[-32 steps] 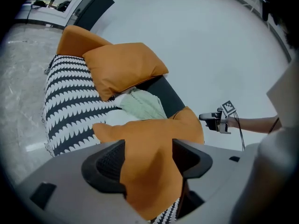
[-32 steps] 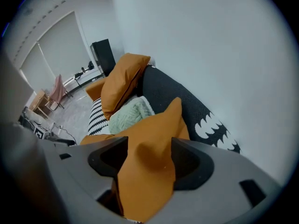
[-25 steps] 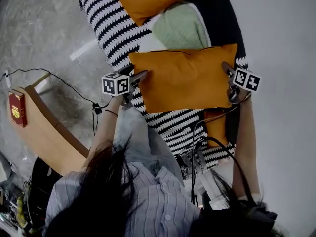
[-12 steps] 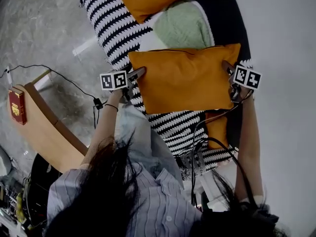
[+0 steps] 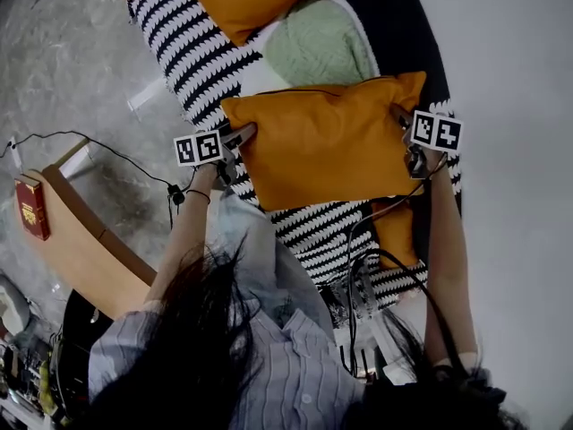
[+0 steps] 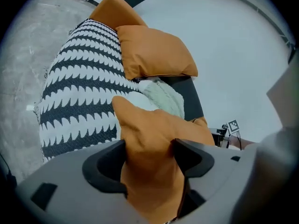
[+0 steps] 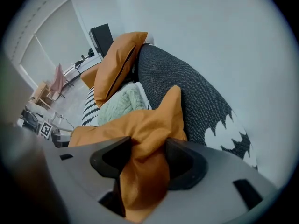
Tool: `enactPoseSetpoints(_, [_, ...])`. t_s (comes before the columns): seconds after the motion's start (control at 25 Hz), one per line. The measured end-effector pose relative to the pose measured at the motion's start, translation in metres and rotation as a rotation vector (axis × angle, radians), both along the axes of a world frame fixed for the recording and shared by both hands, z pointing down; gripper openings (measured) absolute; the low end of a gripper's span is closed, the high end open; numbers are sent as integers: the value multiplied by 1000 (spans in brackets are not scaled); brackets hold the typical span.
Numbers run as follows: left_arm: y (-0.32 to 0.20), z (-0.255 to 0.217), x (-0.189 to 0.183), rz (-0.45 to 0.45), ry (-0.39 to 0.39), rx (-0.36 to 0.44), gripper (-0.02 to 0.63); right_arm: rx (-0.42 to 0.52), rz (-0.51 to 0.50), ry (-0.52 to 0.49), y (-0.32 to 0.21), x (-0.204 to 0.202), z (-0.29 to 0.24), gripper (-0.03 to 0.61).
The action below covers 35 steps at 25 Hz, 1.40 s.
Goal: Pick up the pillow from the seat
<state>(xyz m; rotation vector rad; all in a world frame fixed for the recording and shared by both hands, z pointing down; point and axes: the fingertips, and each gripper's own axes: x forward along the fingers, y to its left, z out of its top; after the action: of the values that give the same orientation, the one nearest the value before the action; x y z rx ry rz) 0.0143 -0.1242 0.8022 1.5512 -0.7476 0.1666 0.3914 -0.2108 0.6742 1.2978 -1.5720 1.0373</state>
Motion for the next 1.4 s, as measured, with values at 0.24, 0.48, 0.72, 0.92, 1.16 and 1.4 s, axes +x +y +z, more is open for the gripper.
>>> enactPoseSetpoints(0.24, [10,-12,3,31,37,30,281,51,-24,46,12,-1,-3,200])
enactPoseSetpoints(0.48, [23,-29,3,7,32,60,239,79,-6,55,29,-3,-21,137])
enactPoseSetpoints(0.72, [45,-44,-8,-13,36,106,229,119,49,37,52,-11,-46,117])
enactPoseSetpoints(0.92, [68,-76,-25,-4,16,153,225,200,41,48,74,-32,-95,109])
enactPoseSetpoints(1.16, [116,-111,-50,-14,-29,179,209,305,26,-50,115,-63,-138,97])
enactPoseSetpoints(1.4, [128,-151,-80,-100,-99,251,190,372,44,-107,141,-83,-170,89])
